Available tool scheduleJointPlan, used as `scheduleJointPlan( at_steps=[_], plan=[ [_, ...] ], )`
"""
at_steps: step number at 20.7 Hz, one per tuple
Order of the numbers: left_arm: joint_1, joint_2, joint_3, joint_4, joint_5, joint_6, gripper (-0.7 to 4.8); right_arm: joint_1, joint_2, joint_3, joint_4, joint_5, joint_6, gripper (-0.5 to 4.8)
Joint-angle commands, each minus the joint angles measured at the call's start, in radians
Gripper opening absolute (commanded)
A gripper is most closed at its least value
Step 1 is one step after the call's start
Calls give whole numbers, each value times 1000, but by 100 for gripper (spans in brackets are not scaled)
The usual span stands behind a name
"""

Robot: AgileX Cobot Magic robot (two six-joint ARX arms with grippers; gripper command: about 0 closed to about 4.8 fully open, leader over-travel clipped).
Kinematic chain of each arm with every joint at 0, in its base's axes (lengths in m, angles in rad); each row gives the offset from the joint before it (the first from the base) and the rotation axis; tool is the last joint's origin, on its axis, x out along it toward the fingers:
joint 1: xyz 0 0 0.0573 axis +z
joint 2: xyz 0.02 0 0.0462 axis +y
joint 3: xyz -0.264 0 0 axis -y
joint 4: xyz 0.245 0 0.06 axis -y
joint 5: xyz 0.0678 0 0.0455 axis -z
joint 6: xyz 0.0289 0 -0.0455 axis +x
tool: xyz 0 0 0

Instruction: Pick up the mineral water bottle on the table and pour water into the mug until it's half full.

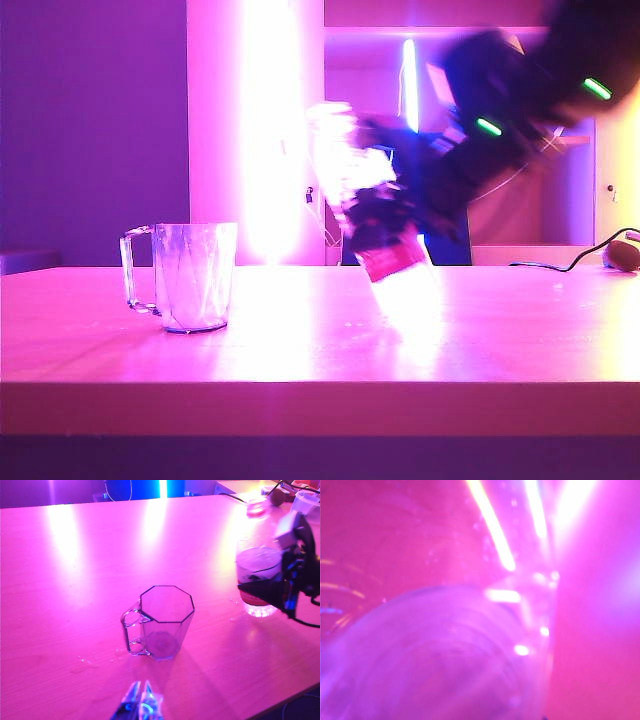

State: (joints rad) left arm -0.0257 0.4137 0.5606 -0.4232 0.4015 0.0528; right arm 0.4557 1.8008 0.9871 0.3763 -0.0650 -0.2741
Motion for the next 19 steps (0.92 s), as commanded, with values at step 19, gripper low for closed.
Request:
scheduleJointPlan(
  at_steps=[19],
  plan=[
    [0, 0, 3, -71, -27, 3, -5, 226, -3, 277, -288, 726, -758, 256]
  ],
)
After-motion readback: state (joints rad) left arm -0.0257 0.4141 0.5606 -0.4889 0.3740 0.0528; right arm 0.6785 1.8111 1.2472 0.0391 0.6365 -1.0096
